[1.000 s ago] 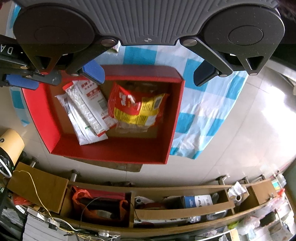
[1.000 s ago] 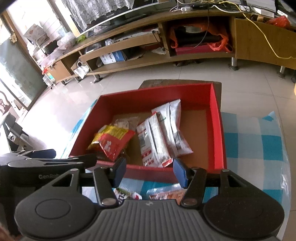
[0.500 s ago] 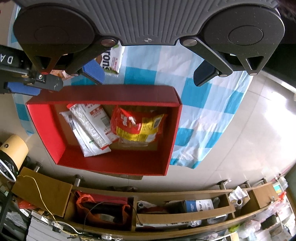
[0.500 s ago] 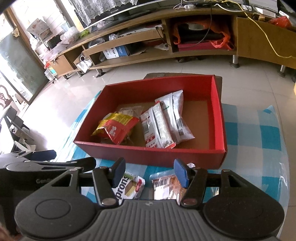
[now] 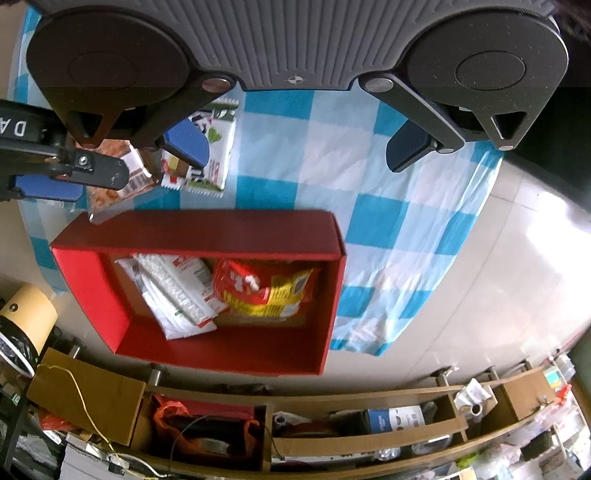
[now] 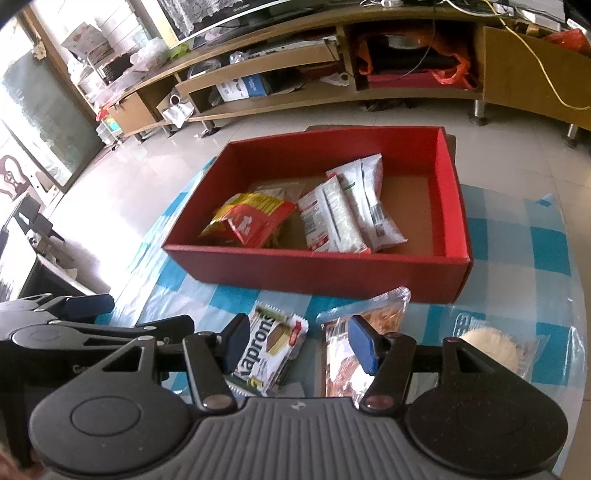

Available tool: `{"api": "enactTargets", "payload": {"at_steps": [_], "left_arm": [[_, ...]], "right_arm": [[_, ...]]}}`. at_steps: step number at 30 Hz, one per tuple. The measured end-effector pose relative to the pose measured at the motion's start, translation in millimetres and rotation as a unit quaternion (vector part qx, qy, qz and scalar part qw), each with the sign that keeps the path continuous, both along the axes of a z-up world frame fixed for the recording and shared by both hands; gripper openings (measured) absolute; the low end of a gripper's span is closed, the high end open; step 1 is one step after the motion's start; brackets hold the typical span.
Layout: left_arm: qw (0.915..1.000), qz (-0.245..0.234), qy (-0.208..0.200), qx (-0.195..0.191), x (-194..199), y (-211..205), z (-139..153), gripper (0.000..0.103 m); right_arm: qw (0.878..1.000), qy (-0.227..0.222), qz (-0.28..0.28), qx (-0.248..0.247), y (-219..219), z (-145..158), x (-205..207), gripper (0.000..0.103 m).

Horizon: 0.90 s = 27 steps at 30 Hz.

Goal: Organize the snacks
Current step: 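Move the left tool toward the white-and-blue bread packet while the right tool approaches the red sausage pack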

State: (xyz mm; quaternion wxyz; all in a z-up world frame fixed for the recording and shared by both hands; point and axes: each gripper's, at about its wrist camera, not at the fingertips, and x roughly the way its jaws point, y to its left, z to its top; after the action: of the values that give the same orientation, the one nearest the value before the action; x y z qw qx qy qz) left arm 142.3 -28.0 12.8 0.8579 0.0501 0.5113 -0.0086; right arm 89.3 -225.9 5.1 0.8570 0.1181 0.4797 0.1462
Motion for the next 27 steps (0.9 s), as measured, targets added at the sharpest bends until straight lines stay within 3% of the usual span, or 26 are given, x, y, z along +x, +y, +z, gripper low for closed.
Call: {"api": "enactTargets", "payload": {"at_steps": [14, 20, 27], "left_arm": [[0.9982, -0.02, 0.056, -0.001, -50.5, 28.5, -24.2, 0.103], [0.9944, -0.071, 0.078, 0.002, -72.7, 30.2, -34.7, 0.103], [0.983, -0.146, 0.11, 0.014, -87.5, 27.0, -55.1, 0.103]], "right_arm": [[1.0, 0.011, 0.02, -0.008, 9.1, -5.5, -21.6, 0.058], [0.999, 0.018, 0.034, -0.008, 17.0, -8.8, -33.7, 0.058], [0.999, 0.029, 0.038, -0.007, 18.8, -13.5, -47.1, 0.058]]}}
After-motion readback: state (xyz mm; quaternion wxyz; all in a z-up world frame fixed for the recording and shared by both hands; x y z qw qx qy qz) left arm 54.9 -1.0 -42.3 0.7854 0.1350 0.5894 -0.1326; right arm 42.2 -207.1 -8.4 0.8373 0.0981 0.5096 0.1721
